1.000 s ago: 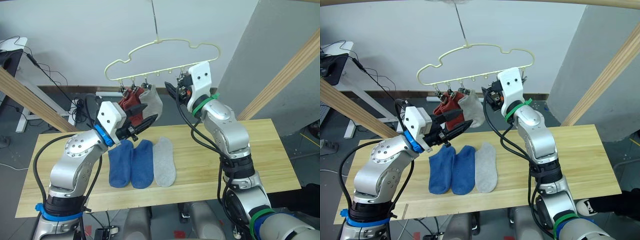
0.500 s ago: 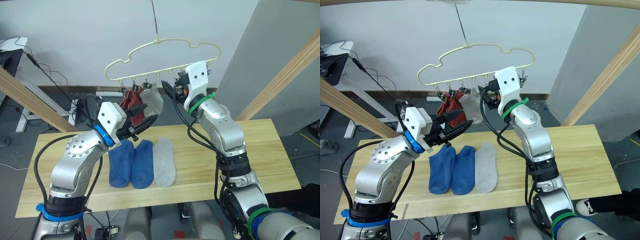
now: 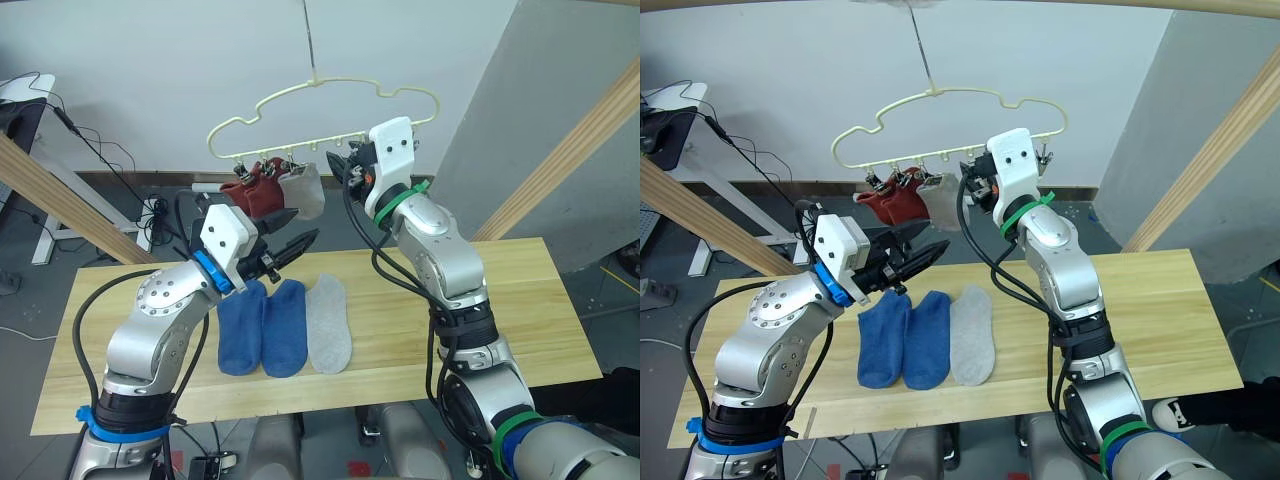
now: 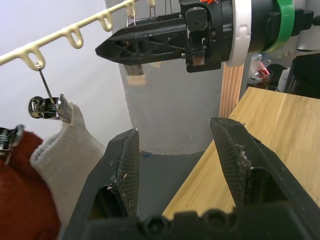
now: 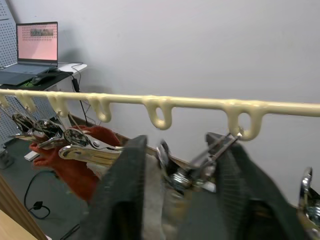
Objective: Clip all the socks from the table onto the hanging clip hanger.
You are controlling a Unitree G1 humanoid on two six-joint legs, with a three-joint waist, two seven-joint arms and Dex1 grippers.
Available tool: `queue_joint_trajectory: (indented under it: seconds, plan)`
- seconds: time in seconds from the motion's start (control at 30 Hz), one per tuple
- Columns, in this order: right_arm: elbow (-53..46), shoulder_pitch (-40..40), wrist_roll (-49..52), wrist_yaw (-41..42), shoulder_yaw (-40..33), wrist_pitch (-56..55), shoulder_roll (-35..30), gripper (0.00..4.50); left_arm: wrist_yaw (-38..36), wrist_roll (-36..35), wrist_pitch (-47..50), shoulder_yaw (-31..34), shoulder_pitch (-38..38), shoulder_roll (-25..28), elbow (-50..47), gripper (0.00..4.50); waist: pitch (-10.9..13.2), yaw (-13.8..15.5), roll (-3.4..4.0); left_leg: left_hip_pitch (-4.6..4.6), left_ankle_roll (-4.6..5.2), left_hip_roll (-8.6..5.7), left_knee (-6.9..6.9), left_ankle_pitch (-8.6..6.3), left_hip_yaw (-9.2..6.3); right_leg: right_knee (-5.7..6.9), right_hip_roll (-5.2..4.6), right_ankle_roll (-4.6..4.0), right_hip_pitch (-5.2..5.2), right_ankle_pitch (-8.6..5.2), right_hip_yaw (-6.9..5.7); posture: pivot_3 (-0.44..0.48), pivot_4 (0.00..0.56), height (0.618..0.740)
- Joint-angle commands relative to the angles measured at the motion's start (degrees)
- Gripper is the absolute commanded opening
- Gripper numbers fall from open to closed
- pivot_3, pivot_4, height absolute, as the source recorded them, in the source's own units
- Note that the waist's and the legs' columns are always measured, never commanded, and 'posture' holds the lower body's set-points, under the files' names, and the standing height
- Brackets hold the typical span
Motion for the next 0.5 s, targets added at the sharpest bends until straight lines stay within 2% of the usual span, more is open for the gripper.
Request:
queue_joint_trajectory:
  seconds: [0.03,0.17,0.37,0.4,0.47,0.5]
  plan:
    - [-0.94,-1.45,0.99,-0.25,-0.41,-1.97,0.42,0.65,0.36,-0.05,0.00,-0.20,-0.40,-0.19,-3.02,2.51,0.00,0.00,0.00,0.00,0.00,0.00,0.00,0.00,0.00,0.00,0.00,0.00,0.00,0.00,0.00,-0.110,0.273,0.740]
    - [-0.83,-1.36,0.93,-0.33,-0.48,-2.10,0.43,0.06,0.77,0.09,0.02,-0.15,-0.12,-0.08,-3.32,2.51,0.00,-0.01,0.00,0.00,-0.01,0.00,0.00,0.01,0.00,0.00,0.00,0.00,0.00,0.00,0.00,-0.107,0.273,0.740]
    - [-0.06,-1.54,1.04,-0.67,-1.01,-2.53,0.47,0.04,5.10,4.71,0.22,-1.34,3.37,-0.45,-3.36,2.51,0.00,-0.03,0.00,0.00,-0.01,0.01,0.00,0.01,0.00,0.00,0.00,0.00,0.00,0.00,0.00,-0.107,0.273,0.740]
    - [-0.05,-1.50,1.07,-0.68,-1.12,-2.60,0.39,0.04,6.75,5.59,2.03,-2.20,5.01,-0.74,-3.80,2.78,-0.01,-0.02,0.01,0.00,-0.01,0.01,0.00,0.01,0.00,0.00,0.00,0.00,0.00,0.00,0.00,-0.109,0.274,0.740]
    - [-0.06,-1.41,1.16,-0.58,-1.29,-2.69,0.19,0.04,9.64,7.63,5.06,-4.42,7.94,-1.51,-4.46,3.02,-0.10,-0.10,0.05,0.00,0.00,0.01,0.00,0.00,-0.01,0.00,0.00,0.00,0.00,0.00,-0.01,-0.108,0.276,0.740]
    - [-0.04,-1.37,1.20,-0.51,-1.34,-2.73,0.08,0.04,11.14,8.68,6.28,-5.65,9.13,-2.30,-4.45,3.32,-0.11,-0.08,0.05,0.03,0.06,0.00,-0.02,-0.04,0.08,-0.01,-0.03,0.00,0.01,0.00,0.09,-0.108,0.276,0.740]
